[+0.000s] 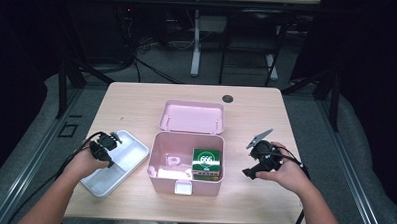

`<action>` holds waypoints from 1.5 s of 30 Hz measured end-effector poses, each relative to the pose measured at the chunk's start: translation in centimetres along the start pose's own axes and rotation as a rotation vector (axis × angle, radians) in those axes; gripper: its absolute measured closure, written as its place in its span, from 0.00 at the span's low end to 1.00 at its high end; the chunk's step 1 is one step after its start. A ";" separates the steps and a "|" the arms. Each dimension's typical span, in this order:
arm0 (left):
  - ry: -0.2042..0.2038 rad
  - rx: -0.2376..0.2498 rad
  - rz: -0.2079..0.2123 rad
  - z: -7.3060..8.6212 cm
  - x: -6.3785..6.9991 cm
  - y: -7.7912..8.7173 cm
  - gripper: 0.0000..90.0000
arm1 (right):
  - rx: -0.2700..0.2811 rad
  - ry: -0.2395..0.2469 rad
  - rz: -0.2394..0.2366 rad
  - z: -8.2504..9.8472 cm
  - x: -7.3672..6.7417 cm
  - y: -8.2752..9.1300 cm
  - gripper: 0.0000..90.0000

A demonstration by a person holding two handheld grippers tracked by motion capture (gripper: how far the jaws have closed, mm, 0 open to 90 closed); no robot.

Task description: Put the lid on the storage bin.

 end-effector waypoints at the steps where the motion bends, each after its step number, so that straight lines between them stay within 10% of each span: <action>1: -0.002 -0.005 0.001 0.0 -0.1 0.0 0.97 | 0.006 -0.012 0.001 0.1 0.0 -0.1 0.25; 22: -0.056 -0.036 -0.007 -0.5 -0.1 0.6 0.99 | 0.084 -0.118 -0.001 1.6 -0.3 -1.0 0.25; 45: -0.214 0.031 0.005 -1.0 -0.4 9.5 0.99 | 0.095 -0.136 0.008 2.6 0.1 -0.2 0.25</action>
Point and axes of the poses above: each handheld gripper's, and its own axes: y roughly backward along the jaws, z roughly out of its underside, x roughly to its right, the point moved 7 cm from there along -y, roughly forward along the jaws, and after that the axes turned 15 degrees about y, right-handed, at the moved point
